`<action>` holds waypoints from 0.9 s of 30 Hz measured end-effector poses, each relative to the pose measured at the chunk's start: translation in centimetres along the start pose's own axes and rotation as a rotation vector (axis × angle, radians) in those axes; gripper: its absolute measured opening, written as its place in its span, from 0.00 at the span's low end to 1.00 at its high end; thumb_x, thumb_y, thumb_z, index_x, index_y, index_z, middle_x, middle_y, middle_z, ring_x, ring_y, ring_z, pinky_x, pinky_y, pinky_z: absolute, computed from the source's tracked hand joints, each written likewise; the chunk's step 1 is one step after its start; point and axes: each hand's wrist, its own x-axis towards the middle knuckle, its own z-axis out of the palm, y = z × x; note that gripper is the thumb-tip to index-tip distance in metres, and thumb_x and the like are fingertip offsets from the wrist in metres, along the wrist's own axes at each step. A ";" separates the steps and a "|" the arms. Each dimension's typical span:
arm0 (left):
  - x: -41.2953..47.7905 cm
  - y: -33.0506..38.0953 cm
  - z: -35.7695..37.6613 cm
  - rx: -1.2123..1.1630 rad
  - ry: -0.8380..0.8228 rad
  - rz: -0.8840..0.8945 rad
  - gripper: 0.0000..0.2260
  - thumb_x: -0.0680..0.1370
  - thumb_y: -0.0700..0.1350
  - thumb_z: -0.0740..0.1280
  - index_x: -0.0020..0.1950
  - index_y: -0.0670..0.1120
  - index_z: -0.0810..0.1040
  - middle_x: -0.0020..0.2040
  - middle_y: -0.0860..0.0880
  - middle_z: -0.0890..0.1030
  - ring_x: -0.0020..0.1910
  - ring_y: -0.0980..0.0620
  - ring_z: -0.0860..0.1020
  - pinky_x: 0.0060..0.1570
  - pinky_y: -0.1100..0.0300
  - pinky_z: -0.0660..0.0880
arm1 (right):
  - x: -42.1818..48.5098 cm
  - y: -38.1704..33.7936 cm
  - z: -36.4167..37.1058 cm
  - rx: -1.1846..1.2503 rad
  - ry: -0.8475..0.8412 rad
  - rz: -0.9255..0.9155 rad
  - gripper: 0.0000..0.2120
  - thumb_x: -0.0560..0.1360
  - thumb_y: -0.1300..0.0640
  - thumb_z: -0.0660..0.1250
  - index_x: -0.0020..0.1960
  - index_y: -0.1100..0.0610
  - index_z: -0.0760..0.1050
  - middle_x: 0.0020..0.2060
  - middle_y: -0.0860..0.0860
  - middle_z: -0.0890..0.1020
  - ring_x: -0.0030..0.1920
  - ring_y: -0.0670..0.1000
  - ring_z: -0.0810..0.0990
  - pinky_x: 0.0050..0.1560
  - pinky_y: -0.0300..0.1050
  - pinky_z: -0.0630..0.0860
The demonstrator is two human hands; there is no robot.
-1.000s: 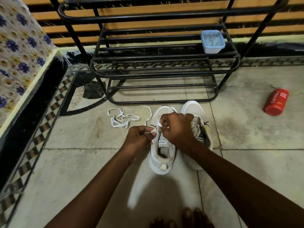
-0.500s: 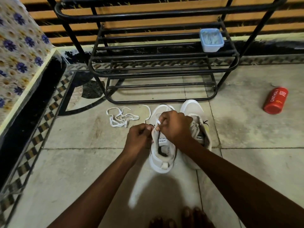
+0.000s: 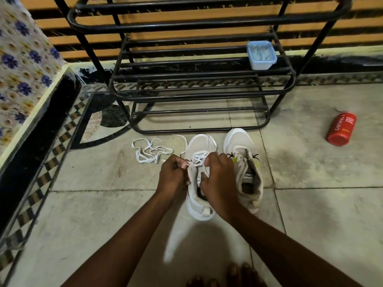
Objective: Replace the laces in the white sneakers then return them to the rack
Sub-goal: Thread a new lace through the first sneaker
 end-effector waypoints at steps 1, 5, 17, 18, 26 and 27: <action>0.4 0.2 -0.2 0.035 0.023 0.023 0.08 0.76 0.34 0.64 0.40 0.45 0.76 0.35 0.49 0.82 0.33 0.54 0.78 0.39 0.55 0.75 | -0.1 0.1 0.1 0.062 -0.027 0.032 0.14 0.66 0.65 0.70 0.50 0.56 0.72 0.50 0.56 0.75 0.52 0.60 0.74 0.52 0.55 0.72; 2.0 1.7 -1.5 0.104 0.158 0.195 0.05 0.77 0.32 0.64 0.42 0.39 0.74 0.36 0.46 0.82 0.37 0.54 0.79 0.43 0.54 0.75 | 0.5 0.4 -0.1 0.075 -0.052 0.043 0.18 0.63 0.72 0.67 0.49 0.58 0.72 0.48 0.56 0.74 0.49 0.58 0.74 0.48 0.47 0.69; 3.4 3.2 -6.1 0.613 -0.119 0.761 0.04 0.85 0.41 0.60 0.51 0.46 0.73 0.43 0.50 0.77 0.42 0.48 0.72 0.40 0.51 0.71 | 0.6 0.2 0.2 -0.019 -0.124 0.116 0.20 0.64 0.71 0.66 0.56 0.65 0.71 0.55 0.62 0.73 0.52 0.62 0.74 0.56 0.52 0.71; 3.8 3.1 -6.8 0.834 -0.197 0.814 0.04 0.84 0.47 0.63 0.54 0.48 0.77 0.46 0.53 0.77 0.45 0.49 0.71 0.41 0.51 0.71 | 0.7 0.3 0.2 -0.028 -0.132 0.105 0.21 0.65 0.71 0.66 0.57 0.65 0.71 0.55 0.61 0.73 0.53 0.61 0.73 0.57 0.52 0.71; 2.3 4.4 -4.9 -0.158 -0.060 0.347 0.12 0.85 0.41 0.63 0.43 0.40 0.77 0.43 0.48 0.85 0.48 0.46 0.84 0.51 0.51 0.78 | 1.0 0.4 0.5 -0.093 -0.172 0.073 0.20 0.66 0.68 0.65 0.57 0.64 0.69 0.55 0.60 0.73 0.56 0.58 0.71 0.59 0.48 0.69; 2.1 4.8 -4.2 -0.393 -0.076 0.206 0.13 0.87 0.44 0.60 0.44 0.42 0.74 0.36 0.47 0.80 0.38 0.46 0.82 0.43 0.53 0.78 | 1.0 0.5 0.5 -0.105 -0.176 0.071 0.20 0.66 0.68 0.65 0.57 0.63 0.69 0.55 0.59 0.73 0.56 0.57 0.71 0.59 0.47 0.69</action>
